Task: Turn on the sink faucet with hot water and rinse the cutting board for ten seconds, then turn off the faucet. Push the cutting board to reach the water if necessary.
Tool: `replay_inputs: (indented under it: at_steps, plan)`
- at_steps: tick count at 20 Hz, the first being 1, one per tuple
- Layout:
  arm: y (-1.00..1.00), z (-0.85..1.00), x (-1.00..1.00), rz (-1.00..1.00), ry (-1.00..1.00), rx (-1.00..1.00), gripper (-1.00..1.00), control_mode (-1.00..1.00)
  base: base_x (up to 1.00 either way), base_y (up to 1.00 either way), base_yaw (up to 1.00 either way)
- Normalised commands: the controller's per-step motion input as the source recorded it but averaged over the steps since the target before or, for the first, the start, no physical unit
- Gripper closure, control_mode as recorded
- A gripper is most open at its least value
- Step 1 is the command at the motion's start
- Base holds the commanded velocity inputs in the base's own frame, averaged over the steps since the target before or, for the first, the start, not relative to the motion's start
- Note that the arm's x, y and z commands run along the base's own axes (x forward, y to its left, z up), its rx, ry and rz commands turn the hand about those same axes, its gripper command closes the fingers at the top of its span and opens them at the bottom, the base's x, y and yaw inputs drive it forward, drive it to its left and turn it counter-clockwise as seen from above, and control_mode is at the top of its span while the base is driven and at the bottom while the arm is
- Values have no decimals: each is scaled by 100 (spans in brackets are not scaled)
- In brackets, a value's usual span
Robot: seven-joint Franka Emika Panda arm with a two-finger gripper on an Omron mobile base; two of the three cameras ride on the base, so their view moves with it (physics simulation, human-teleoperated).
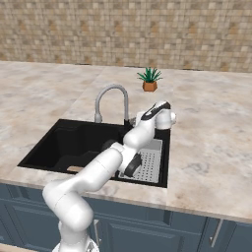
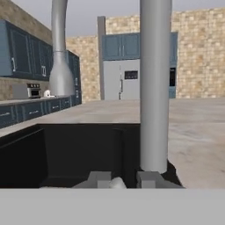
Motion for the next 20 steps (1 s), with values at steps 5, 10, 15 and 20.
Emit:
replay_inputs:
  at_steps: [5,10,15,20]
  plan:
    - [8,-10,-37,0,0,0,100,-100,0,0,0]
    - [6,-6,-35,0,0,0,100,-100,0,0,0]
    - [2,-3,-28,0,0,0,100,-100,0,0,0]
    - [0,-1,-29,0,0,0,100,-100,0,0,0]
